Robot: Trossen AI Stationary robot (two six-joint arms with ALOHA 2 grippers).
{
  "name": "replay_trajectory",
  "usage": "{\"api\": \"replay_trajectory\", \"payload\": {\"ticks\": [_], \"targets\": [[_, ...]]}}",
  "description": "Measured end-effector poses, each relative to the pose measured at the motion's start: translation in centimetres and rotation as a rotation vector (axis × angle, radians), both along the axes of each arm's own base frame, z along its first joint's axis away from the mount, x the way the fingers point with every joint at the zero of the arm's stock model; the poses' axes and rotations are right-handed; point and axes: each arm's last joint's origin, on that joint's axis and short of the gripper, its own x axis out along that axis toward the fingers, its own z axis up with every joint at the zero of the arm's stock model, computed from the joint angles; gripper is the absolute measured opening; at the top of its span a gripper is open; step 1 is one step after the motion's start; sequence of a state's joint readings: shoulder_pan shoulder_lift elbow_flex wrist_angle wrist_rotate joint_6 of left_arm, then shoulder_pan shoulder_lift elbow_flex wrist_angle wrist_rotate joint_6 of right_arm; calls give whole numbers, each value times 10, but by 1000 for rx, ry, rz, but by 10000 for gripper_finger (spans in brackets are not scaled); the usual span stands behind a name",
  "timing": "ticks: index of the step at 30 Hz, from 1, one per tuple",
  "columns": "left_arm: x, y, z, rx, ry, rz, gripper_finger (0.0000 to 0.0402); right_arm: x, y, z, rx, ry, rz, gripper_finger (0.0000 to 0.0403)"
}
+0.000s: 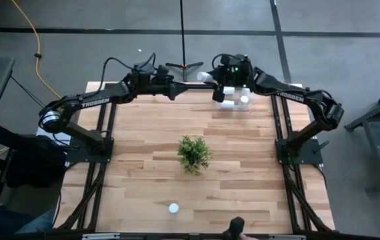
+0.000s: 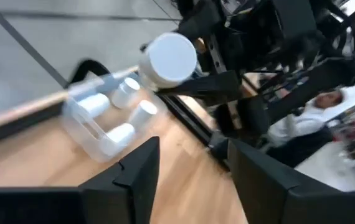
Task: Pick and place pill bottles into a basket
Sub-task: Put the left white pill bottle into the transparent bin
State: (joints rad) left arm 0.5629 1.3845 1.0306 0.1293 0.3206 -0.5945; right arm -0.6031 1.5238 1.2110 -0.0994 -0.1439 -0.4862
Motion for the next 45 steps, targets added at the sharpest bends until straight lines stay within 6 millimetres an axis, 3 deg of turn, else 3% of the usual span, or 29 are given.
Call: {"api": "replay_trajectory", "payload": {"ticks": [9,20,28,35,39,45], "targets": [[-37,-19,17,296,79,118,148,-27,-28,-5,231,-52,50,158],[-100,-59,-30,343,77,94,23,-55,-53,-8,293,-62,20,158],[-134,-82,-48,475,-2,49,47,-73,-63,-11,369,-70,56,158],[-159,-101,-64,469,-110,-29,22,-87,-69,-15,434,-67,67,158],[-163,-107,-72,391,-71,-17,29,-90,-71,-15,444,-70,63,158],[-158,-122,-73,410,-51,25,22,-90,-71,-15,459,-76,53,158]]}}
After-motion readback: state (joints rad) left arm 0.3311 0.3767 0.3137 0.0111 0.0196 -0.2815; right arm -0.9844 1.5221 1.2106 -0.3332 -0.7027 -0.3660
